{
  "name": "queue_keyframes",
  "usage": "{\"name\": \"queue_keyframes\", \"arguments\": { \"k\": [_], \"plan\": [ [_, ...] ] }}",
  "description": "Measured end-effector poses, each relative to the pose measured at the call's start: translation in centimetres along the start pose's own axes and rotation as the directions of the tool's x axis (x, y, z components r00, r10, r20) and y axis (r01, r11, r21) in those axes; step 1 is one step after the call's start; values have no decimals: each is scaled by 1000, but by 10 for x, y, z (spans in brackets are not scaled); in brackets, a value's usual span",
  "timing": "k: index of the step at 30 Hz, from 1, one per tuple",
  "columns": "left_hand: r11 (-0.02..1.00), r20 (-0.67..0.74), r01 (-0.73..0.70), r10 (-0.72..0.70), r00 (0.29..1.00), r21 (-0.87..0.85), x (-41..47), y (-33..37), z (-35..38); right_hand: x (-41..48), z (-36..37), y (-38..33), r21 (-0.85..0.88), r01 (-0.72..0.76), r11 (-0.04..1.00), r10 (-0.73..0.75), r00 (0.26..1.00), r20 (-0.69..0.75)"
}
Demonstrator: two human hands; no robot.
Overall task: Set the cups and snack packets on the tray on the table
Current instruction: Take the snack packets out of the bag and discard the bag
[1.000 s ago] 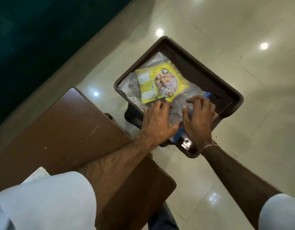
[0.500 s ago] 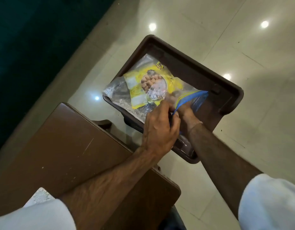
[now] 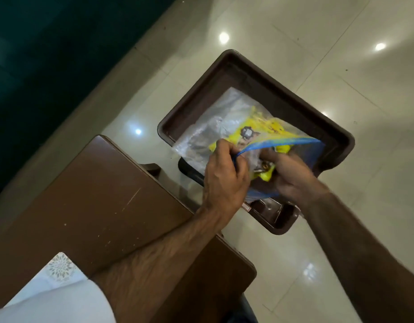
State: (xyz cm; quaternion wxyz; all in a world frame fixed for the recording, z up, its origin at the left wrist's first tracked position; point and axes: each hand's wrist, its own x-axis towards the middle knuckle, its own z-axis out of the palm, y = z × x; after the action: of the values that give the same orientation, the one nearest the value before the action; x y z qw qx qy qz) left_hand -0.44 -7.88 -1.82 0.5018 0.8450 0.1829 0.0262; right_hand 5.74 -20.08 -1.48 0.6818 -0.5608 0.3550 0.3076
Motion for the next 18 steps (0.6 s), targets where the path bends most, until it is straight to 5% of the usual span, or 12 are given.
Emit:
{"name": "queue_keyframes", "arguments": {
  "k": [5,11,15,18],
  "plan": [
    [997,70,77,-78,995,23,-13,-4,16,-33,-77,9,-80,21,997,-19,1000,24],
    [971,343,178,-114,932,-160,-28,-9,23,-21,-96,2,77,-120,990,111,987,119],
    [968,346,212,-154,925,-137,-3,-16,13,13,-60,-12,159,-154,975,130,980,150],
    [951,292,294,-256,922,-93,39,-22,7,29,-28,-23,41,-119,992,110,978,174]
  ]
}}
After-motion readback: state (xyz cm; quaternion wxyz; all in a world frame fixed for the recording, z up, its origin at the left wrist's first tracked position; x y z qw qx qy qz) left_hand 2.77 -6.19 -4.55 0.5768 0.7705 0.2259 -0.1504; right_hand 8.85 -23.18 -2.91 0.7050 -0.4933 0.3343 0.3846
